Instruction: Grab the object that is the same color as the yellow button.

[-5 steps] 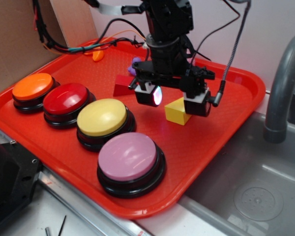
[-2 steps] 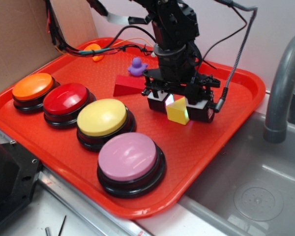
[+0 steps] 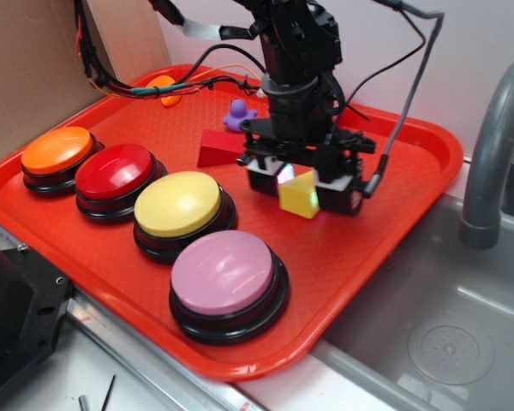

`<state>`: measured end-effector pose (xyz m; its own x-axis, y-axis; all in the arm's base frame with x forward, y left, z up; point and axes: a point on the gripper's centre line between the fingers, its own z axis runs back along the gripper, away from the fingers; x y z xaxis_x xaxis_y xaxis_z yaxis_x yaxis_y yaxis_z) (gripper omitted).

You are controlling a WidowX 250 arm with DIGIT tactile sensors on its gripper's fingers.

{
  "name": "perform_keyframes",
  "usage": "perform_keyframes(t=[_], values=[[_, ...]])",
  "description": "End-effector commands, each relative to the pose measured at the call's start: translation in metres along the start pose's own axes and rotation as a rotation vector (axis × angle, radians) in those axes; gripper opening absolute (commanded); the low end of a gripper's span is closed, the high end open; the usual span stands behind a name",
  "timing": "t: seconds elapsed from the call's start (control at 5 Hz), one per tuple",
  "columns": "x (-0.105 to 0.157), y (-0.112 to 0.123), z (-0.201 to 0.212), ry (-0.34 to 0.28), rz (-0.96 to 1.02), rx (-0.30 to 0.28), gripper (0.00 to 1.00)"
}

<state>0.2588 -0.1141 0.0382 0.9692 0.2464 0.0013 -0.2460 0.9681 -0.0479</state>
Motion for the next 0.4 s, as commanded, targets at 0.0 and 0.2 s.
perform_keyframes(t=[0.0,0.2], values=[[0.001,0.014,0.098,-0.038,-0.019,-0.112,0.00],[-0.005,0.027,0.147,-0.061,0.026,-0.155,0.00]])
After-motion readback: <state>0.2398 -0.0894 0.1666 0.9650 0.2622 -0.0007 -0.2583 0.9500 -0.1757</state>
